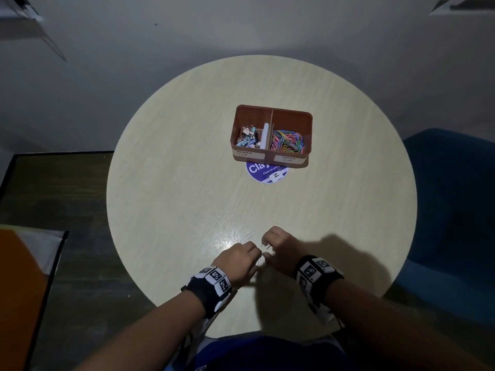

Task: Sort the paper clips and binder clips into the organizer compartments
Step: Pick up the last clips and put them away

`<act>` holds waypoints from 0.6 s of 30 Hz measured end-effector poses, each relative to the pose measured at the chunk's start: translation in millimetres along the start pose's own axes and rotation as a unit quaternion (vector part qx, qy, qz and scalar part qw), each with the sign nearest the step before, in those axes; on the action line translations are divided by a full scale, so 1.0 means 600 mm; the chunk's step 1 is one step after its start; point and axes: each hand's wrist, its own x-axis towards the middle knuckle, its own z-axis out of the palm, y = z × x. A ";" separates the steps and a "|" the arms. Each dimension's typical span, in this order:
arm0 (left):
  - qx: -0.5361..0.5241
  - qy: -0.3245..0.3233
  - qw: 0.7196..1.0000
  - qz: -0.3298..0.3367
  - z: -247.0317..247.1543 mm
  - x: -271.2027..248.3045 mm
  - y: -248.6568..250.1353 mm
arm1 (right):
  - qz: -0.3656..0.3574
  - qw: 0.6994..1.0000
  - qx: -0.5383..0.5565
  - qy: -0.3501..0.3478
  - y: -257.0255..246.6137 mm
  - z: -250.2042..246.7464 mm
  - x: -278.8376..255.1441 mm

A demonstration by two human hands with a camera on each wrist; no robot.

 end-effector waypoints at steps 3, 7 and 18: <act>0.000 0.018 1.000 -0.010 -0.002 0.001 0.000 | 0.017 1.000 -0.007 0.003 0.007 0.000 0.002; -0.004 0.021 1.000 -0.015 -0.002 -0.001 -0.007 | 0.014 1.000 -0.014 0.001 0.008 0.000 0.000; -0.114 0.017 0.992 -0.051 -0.017 -0.010 -0.025 | 0.032 0.999 -0.026 0.021 0.004 0.002 0.009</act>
